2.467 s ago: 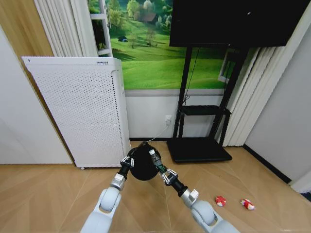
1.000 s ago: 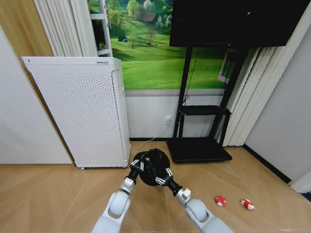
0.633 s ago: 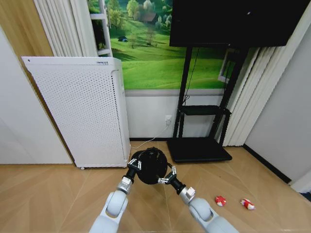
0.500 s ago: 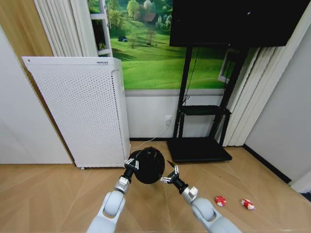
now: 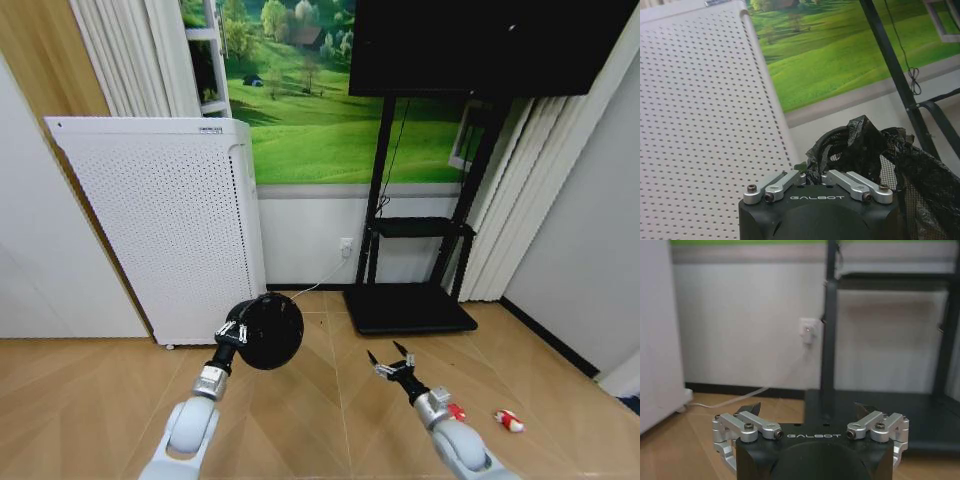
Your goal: Pick up the trash bin and place the garbage on the floor into it.
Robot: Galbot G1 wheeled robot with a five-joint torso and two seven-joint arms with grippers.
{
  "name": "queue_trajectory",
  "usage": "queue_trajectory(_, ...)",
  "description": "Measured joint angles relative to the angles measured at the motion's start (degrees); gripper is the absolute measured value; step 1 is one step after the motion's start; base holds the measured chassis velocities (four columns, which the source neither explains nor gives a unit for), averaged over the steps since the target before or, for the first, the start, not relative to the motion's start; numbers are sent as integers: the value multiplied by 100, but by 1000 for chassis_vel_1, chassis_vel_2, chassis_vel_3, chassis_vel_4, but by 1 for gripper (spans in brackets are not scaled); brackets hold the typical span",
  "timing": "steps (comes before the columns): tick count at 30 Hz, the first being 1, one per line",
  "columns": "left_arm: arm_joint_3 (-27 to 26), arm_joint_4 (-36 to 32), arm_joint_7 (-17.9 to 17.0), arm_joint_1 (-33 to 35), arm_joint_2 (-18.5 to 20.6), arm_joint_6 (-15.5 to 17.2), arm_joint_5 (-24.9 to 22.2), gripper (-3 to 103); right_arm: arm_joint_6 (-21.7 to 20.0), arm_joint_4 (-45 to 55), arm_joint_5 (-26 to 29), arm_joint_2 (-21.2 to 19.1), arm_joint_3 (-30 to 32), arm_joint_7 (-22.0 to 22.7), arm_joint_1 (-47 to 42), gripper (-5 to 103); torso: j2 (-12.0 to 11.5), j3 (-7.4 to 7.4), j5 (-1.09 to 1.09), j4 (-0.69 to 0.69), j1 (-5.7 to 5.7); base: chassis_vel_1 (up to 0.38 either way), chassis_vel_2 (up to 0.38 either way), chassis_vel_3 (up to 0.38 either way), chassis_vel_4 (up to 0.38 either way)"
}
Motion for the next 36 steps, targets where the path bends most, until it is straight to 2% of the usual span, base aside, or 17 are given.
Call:
queue_trajectory(7, -396, -437, 6, 470, -95, 18, -204, 7, -508, -204, 51, 147, 487, 112, -129, 100, 0, 0, 0, 0, 0, 0, 0, 0, 0)
queue_trajectory(10, -490, -579, 6, 633, -123, 28, -254, 7, -537, -159, 97, 147, 603, 28, -232, 100, 0, 0, 0, 0, 0, 0, 0, 0, 0)
queue_trajectory(13, -523, -640, 6, 703, -124, 28, -268, 7, -535, -121, 116, 148, 657, -7, -279, 100, 0, 0, 0, 1, 0, 0, 0, 0, 0)
queue_trajectory(20, -658, -818, 5, 915, -3, 29, -382, 7, -247, -45, 32, 252, 779, -268, -473, 100, 0, 0, 0, 0, 0, 0, 0, 0, 0)
queue_trajectory(36, -645, -704, 5, 873, 40, -3, -410, 7, -146, -300, -19, 265, 698, -349, -357, 100, 0, 0, 0, 0, 0, -74, -69, 72, 66)
